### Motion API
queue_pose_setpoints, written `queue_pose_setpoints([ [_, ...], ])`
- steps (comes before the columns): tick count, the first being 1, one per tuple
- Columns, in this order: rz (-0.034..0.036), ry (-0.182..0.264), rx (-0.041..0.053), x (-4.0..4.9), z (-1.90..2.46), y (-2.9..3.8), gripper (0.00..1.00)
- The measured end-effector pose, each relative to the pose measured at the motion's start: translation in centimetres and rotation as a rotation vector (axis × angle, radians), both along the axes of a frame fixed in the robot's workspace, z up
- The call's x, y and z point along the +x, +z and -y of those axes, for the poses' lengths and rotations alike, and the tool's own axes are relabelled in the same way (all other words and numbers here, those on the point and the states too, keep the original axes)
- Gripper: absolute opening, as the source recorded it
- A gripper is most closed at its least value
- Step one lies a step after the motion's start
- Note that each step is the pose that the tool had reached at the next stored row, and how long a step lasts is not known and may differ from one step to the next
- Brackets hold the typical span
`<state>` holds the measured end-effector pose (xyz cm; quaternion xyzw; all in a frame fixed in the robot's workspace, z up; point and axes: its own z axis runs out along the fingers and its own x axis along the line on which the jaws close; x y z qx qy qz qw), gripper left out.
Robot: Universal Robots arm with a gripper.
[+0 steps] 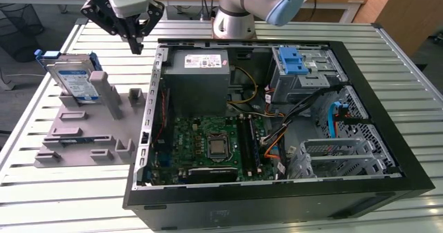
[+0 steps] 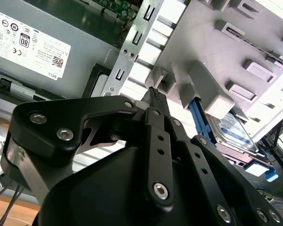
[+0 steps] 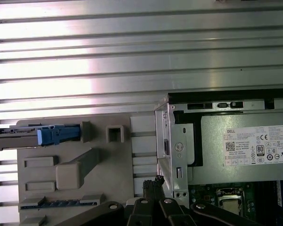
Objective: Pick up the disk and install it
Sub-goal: 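Reach for the disk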
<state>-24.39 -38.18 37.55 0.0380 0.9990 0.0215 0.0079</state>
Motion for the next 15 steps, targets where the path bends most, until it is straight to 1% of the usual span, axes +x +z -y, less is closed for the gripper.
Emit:
queue_pose_setpoints([
  [5,0.0000,0.000,0.0000,-0.02,0.00,0.00,0.11],
  [8,0.0000,0.000,0.0000,-0.21,-0.02,0.00,0.11],
  [9,0.0000,0.000,0.0000,-0.36,-0.10,0.00,0.11],
  [13,0.0002,0.000,0.0000,-1.31,-0.84,-0.03,0.11],
  [15,-0.0001,0.000,0.0000,-1.70,-1.01,-0.04,0.11],
])
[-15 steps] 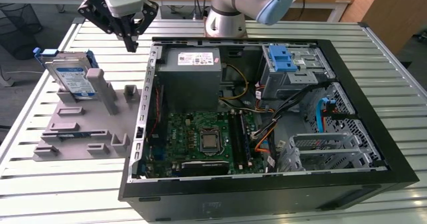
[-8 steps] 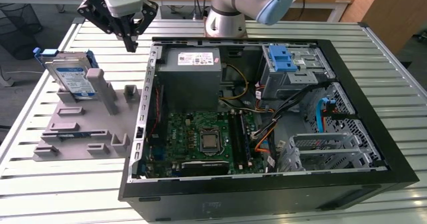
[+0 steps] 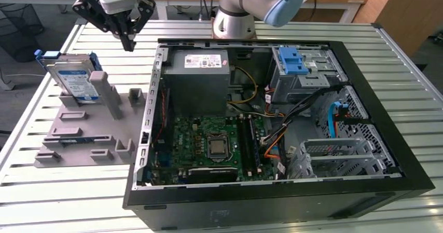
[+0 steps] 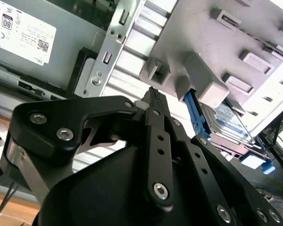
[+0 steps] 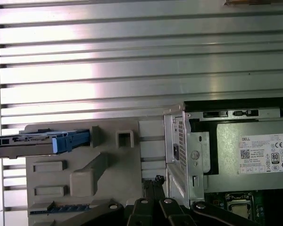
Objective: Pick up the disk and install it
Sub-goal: 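Reach for the disk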
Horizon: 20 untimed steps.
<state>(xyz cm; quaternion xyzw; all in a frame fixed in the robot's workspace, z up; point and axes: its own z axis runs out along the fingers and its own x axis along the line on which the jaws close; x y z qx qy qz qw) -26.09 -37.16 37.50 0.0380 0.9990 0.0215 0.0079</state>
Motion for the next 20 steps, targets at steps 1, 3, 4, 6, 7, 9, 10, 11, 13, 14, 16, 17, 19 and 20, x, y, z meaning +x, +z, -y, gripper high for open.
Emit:
queue_pose_setpoints([
  [1,-0.0002,0.000,0.0000,-0.10,-0.06,-0.01,0.11],
  [3,-0.0003,0.000,0.0000,-0.13,-0.07,-0.01,0.11],
  [4,-0.0004,0.000,0.0000,-0.14,-0.06,-0.01,0.11],
  [6,-0.0003,0.000,0.0000,-0.15,-0.06,-0.02,0.11],
  [7,-0.0003,0.000,0.0000,-0.15,-0.06,-0.01,0.11],
  [9,-0.0003,0.000,0.0000,-0.18,-0.06,-0.01,0.11],
  [10,-0.0003,0.000,0.0000,-0.30,-0.06,-0.02,0.11],
  [11,-0.0003,0.000,0.0000,-0.42,-0.06,-0.03,0.11],
  [13,-0.0003,0.000,0.0000,-0.42,-0.06,-0.03,0.11],
  [14,-0.0003,0.000,0.0000,-0.43,-0.06,-0.03,0.11],
  [16,-0.0003,0.000,0.0000,-0.44,-0.06,-0.03,0.11],
  [17,-0.0003,0.000,0.0000,-0.44,-0.06,-0.03,0.11],
  [19,-0.0003,0.000,0.0000,-0.45,-0.06,-0.03,0.11],
  [20,-0.0003,0.000,0.0000,-0.45,-0.06,-0.03,0.11],
])
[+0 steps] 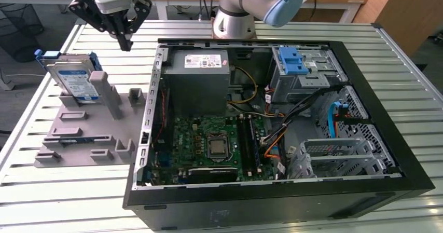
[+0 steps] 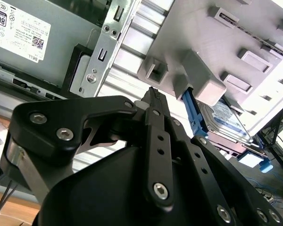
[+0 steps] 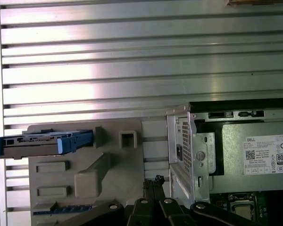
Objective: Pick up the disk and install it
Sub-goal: 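Reach for the disk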
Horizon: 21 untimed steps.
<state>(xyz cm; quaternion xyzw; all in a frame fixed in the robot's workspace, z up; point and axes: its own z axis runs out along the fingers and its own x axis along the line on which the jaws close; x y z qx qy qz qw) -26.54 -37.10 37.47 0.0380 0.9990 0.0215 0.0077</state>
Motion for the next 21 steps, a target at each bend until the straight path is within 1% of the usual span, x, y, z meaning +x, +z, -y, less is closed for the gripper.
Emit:
queue_pose_setpoints([
  [2,-0.0001,0.000,0.0001,-0.12,-0.03,0.00,0.11],
  [4,-0.0001,0.000,0.0000,-0.43,-0.12,0.00,0.11],
  [8,0.0000,0.000,0.0001,-1.13,-0.58,-0.02,0.11],
  [10,-0.0002,0.000,-0.0001,-1.42,-0.71,-0.03,0.11],
  [21,0.0000,0.000,0.0000,-1.65,-0.78,-0.06,0.11],
])
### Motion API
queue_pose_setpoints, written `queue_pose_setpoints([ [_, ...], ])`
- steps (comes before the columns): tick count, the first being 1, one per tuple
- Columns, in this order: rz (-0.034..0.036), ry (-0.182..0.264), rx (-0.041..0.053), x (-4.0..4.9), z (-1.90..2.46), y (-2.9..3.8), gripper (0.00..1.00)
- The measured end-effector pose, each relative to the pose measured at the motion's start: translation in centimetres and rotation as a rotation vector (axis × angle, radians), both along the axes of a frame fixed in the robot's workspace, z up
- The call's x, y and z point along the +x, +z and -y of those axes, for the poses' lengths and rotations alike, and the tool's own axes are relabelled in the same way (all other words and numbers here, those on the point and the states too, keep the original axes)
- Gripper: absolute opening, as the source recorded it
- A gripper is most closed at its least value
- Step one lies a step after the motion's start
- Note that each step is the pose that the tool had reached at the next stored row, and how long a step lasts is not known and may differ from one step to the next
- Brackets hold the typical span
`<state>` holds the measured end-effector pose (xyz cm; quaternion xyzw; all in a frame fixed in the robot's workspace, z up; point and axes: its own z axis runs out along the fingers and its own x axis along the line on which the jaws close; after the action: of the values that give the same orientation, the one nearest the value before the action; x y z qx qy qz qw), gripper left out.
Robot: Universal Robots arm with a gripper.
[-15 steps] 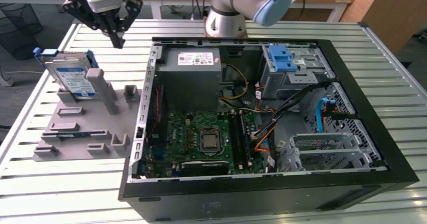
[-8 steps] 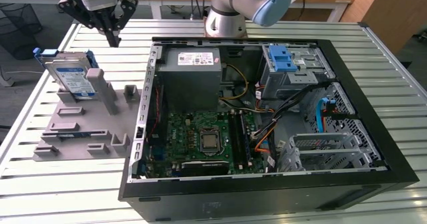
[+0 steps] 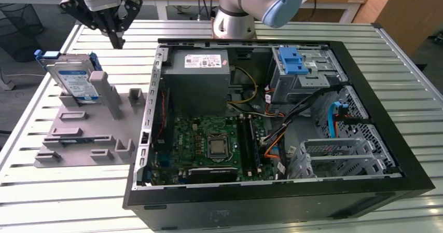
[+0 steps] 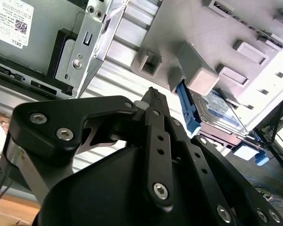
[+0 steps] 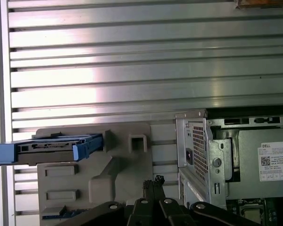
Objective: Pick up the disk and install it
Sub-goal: 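Reach for the disk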
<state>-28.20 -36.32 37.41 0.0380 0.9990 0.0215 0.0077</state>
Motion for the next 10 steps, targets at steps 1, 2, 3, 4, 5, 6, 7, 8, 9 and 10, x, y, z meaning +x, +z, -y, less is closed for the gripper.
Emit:
queue_pose_setpoints([
  [1,0.0000,0.000,0.0000,-0.02,0.00,0.00,0.11],
  [2,0.0000,0.000,0.0000,-0.03,0.00,0.00,0.11],
  [3,-0.0001,0.000,0.0000,-0.03,0.00,0.00,0.11],
  [4,-0.0001,0.000,0.0000,-0.03,0.00,0.00,0.11],
  [5,-0.0001,0.000,0.0000,-0.04,0.00,0.00,0.11],
  [6,-0.0001,0.000,0.0000,-0.04,-0.01,0.00,0.11],
  [7,-0.0001,0.000,0.0000,-0.06,-0.02,0.00,0.11],
  [8,0.0000,0.000,0.0000,-0.09,-0.03,0.00,0.11],
  [9,-0.0001,0.000,0.0000,-0.13,-0.04,0.00,0.11],
  [10,-0.0001,0.000,0.0000,-0.21,-0.06,0.00,0.11],
])
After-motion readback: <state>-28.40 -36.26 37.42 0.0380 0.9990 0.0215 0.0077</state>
